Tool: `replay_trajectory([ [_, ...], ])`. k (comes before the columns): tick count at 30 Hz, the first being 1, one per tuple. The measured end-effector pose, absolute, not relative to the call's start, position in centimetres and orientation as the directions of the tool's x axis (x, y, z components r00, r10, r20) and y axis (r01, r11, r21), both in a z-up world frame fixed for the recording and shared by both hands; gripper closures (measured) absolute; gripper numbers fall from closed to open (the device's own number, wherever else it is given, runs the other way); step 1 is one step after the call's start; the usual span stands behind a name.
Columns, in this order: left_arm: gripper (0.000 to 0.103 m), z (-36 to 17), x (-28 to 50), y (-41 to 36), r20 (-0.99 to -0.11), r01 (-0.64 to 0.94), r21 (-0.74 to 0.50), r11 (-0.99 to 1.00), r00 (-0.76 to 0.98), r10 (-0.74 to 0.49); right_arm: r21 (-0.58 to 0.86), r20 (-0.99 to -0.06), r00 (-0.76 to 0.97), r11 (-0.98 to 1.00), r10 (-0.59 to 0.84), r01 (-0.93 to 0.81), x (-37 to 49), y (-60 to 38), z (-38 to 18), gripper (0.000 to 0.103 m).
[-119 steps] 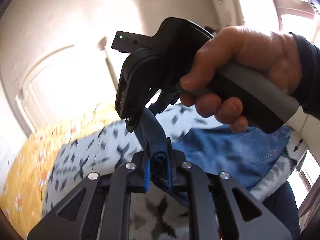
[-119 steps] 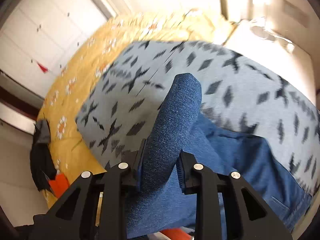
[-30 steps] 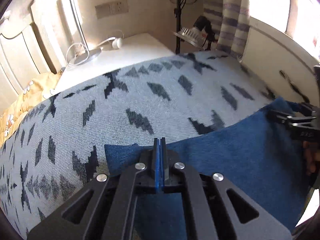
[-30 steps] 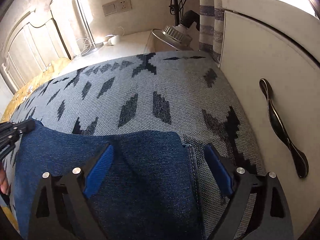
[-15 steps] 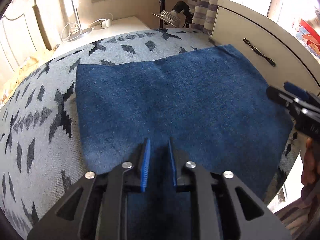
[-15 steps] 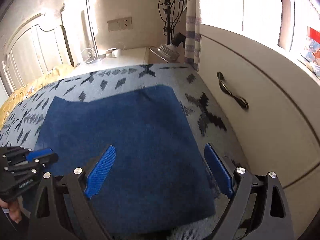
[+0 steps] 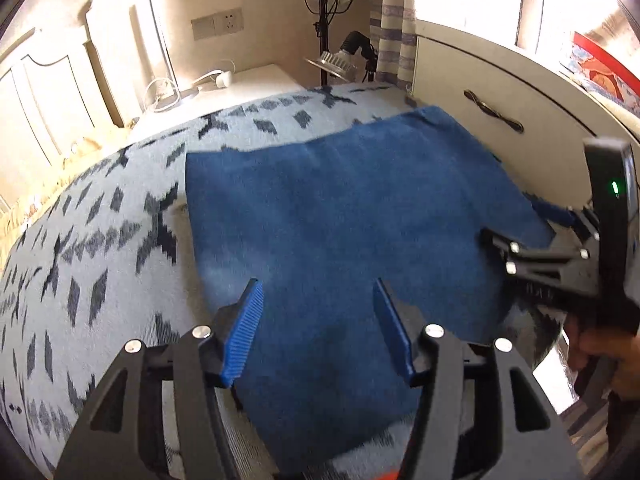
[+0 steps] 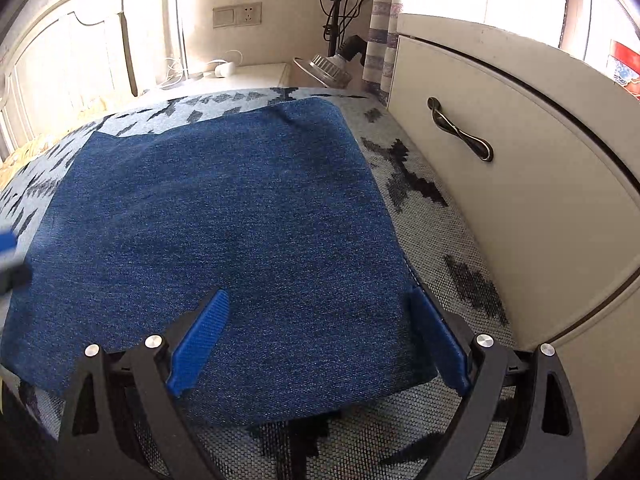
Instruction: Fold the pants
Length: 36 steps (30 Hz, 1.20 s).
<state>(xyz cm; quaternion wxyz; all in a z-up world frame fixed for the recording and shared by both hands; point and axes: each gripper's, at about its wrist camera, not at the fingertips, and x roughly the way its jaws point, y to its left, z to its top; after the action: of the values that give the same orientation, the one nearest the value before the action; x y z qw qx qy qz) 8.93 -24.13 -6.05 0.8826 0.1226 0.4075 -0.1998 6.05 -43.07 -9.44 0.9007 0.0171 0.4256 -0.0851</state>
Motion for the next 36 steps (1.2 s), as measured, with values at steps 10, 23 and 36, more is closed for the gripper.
replay_trajectory([
  [10,0.078,-6.7,20.9,-39.9,-0.803,0.715,-0.044,0.697,0.390,-0.451,-0.022,-0.779,0.613,0.983,-0.129,0.180,6.3,-43.1,-9.8,0.014],
  [23,0.050,-6.7,18.7,-33.2,-0.818,0.507,-0.013,0.862,0.491,-0.300,0.000,-0.787,0.606,0.983,-0.113,0.182,6.5,-43.6,-10.3,0.014],
  [36,0.027,-9.8,8.7,-23.3,-0.816,0.370,0.060,0.927,0.554,-0.168,-0.040,-0.730,0.670,0.987,-0.134,0.154,5.1,-40.2,-6.6,0.014],
])
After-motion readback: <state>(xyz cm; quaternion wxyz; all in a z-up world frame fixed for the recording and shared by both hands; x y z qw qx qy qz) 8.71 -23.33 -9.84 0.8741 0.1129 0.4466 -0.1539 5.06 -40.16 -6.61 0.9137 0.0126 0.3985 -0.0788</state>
